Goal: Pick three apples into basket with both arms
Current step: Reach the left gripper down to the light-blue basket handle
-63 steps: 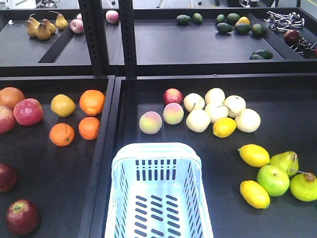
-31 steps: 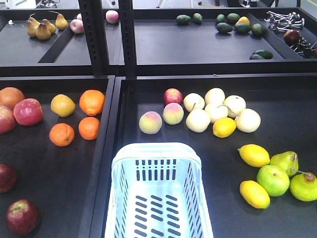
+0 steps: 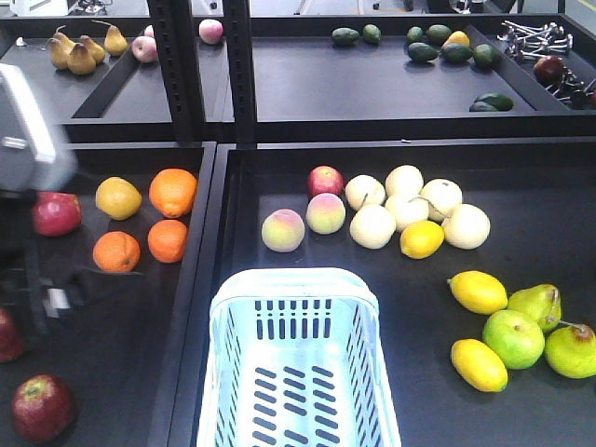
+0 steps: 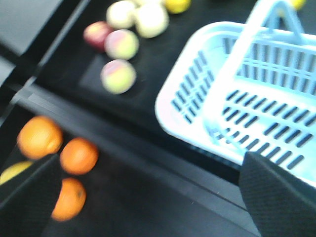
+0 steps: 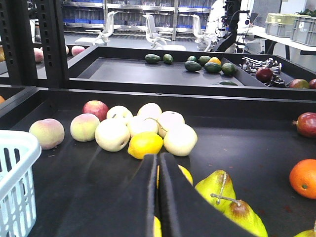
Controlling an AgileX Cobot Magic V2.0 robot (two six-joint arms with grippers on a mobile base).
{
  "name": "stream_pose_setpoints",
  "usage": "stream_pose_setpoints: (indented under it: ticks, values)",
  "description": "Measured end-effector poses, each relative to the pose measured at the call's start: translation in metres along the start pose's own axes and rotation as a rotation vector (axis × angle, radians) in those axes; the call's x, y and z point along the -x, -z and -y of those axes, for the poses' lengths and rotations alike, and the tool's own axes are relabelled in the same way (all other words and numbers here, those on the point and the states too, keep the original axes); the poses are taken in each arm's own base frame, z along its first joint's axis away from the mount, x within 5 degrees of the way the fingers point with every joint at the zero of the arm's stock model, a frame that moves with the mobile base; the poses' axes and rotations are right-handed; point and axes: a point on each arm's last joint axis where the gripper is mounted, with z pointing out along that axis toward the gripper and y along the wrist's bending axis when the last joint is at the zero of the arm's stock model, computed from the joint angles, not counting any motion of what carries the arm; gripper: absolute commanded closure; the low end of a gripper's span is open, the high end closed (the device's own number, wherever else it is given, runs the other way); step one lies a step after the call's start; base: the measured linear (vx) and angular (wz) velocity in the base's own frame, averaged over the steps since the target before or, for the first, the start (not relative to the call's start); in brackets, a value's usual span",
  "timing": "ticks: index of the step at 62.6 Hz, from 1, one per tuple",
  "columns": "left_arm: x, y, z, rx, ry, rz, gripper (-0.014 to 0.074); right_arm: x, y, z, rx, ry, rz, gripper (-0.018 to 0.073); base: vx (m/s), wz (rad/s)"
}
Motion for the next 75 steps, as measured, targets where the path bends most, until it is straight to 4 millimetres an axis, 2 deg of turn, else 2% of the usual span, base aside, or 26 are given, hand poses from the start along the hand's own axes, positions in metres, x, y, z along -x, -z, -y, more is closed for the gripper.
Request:
stream_pose_setpoints:
  ticks: [20,36,58,75]
  values:
    - [0.039,-0.077,0.025,-0.179,-0.277,-0.093,-0.0097,0.000,0.000,0.000,0.000,0.000,0.000,0.0568,0.00,0.00]
    - [0.064,-0.125,0.043,-0.240,-0.421,-0.135,-0.0083,0.000,0.000,0.000,0.000,0.000,0.000,0.0568,0.00,0.00]
    - [0.071,-0.181,0.051,-0.267,-0.514,-0.213,-0.0058,0.000,0.000,0.000,0.000,0.000,0.000,0.0568,0.00,0.00]
    - [0.061,-0.212,0.053,-0.283,-0.554,-0.284,-0.0018,0.000,0.000,0.000,0.000,0.000,0.000,0.0568,0.00,0.00]
